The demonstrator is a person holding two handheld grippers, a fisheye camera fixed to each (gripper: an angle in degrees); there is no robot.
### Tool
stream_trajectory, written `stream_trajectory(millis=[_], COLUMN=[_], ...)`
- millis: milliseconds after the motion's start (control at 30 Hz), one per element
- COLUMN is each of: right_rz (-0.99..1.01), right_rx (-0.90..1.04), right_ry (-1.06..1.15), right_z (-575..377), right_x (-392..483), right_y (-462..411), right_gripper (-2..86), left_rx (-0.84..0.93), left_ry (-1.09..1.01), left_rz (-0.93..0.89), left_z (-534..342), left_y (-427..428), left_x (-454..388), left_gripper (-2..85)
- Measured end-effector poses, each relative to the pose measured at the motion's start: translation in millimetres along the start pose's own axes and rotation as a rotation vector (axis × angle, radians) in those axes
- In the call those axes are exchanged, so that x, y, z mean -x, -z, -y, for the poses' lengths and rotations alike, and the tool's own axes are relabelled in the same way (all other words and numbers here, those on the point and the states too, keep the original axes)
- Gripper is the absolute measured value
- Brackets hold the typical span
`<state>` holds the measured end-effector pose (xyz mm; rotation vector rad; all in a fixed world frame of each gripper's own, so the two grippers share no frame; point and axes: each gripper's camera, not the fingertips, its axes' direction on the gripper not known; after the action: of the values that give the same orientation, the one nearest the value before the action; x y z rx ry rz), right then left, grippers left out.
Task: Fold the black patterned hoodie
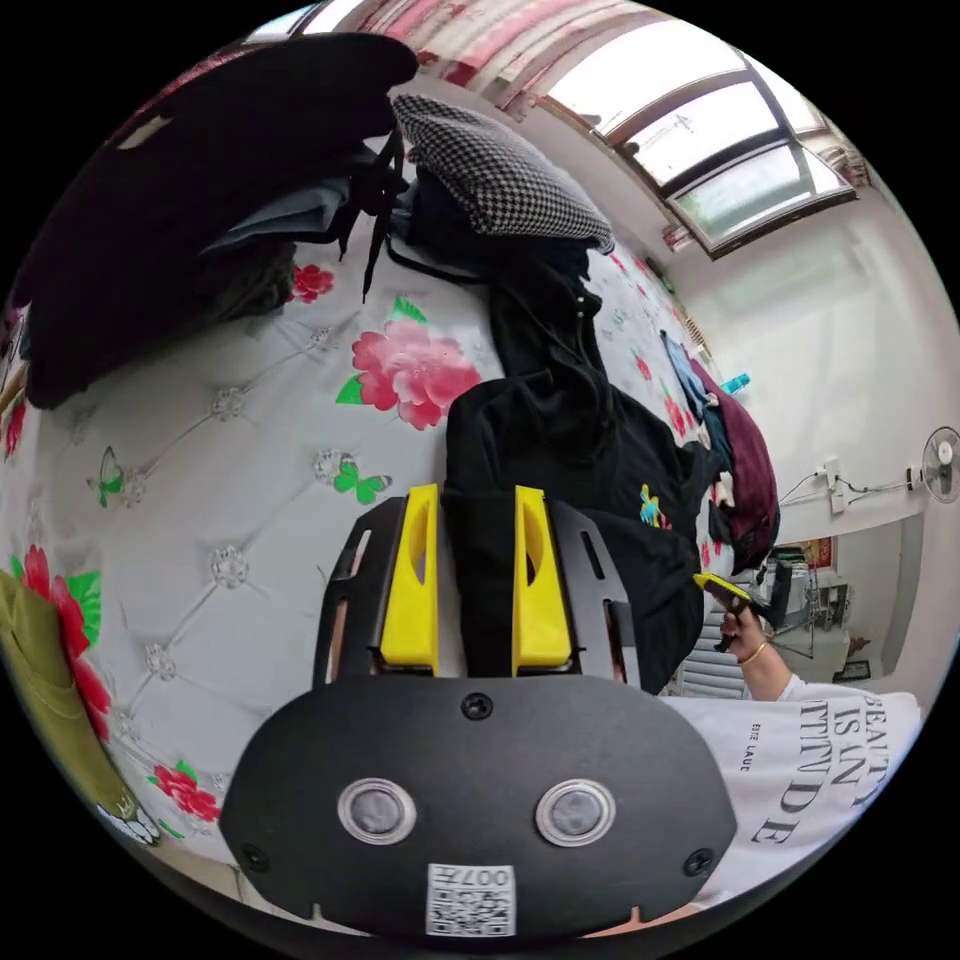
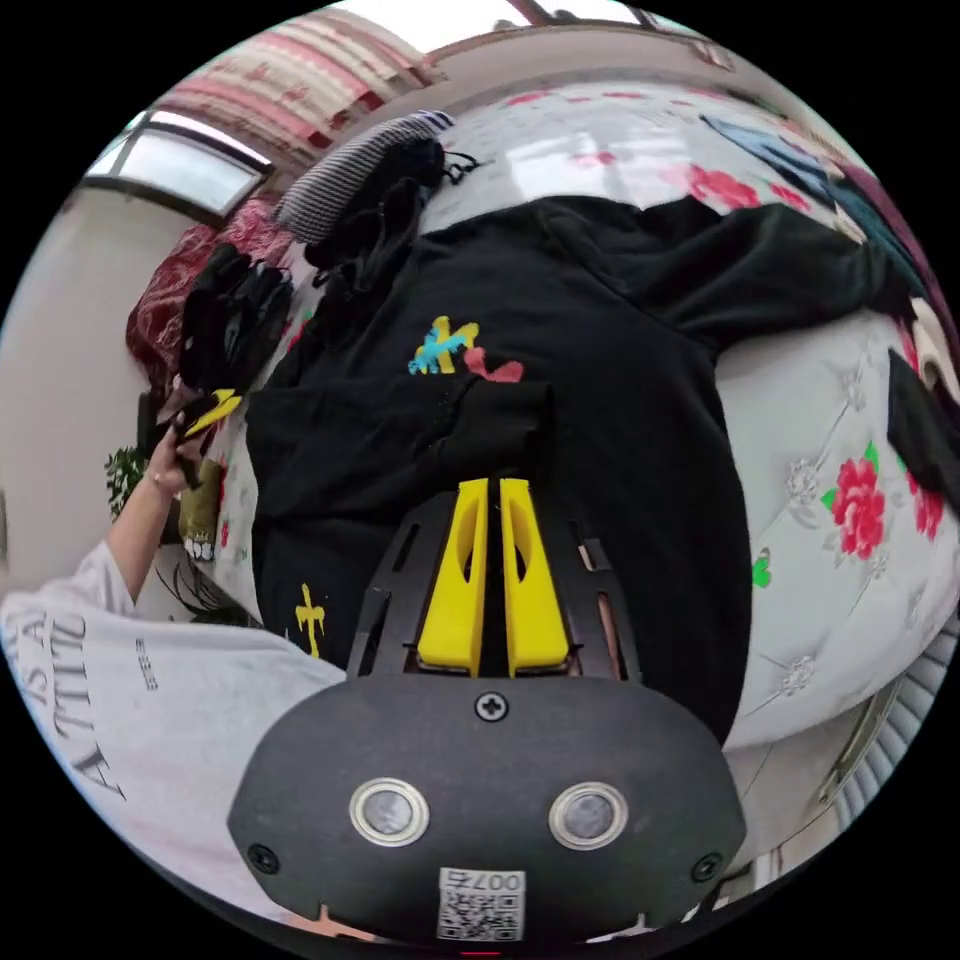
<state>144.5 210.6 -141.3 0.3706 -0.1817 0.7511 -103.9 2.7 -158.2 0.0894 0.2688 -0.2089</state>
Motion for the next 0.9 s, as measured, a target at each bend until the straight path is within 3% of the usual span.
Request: stream_trajectory(millis=[167, 267, 367, 433, 567, 600, 667, 767, 900], right_rz=[-0.113, -0.111, -0.151, -0.188, -0.226, -0.21, -0.179, -0.111, 0.015], right_rx=[0.006, 0.115, 0.15, 0.171, 0.23, 0.24, 0.227, 0.179, 0.025], right_ry=[0.036, -0.026, -0.027, 0.007, 0.026, 0.012, -0.02, -0.078, -0.128], right_z=[-28, -32, -25, -17, -8, -3, 4, 13, 14], right_x=[10, -2, 5, 15, 17, 14, 8, -3, -22], right_y=[41, 16, 5, 2, -9, -10, -4, 19, 58], right_gripper=[0.1, 0.0, 0.0, 0.1, 0.6, 0.9, 1.8, 4.7, 9.0], left_rx=[0.339, 0.368, 0.314, 0.28, 0.225, 0.244, 0.274, 0.139, 0.096], left_ry=[0.024, 0.05, -0.129, -0.211, -0.308, -0.302, -0.267, -0.277, -0.28], left_rz=[-0.022, -0.003, 0.281, 0.354, 0.766, 0.791, 0.68, 0.402, 0.159], left_z=[58, 73, 73, 64, 54, 54, 53, 33, -16], left_y=[-92, -104, -76, -58, -49, -52, -54, -36, -49], left_x=[13, 15, -20, -36, -29, -22, -5, -9, -20], left_gripper=[10.1, 4.0, 1.7, 0.8, -0.8, -0.8, -0.9, -0.9, -1.0])
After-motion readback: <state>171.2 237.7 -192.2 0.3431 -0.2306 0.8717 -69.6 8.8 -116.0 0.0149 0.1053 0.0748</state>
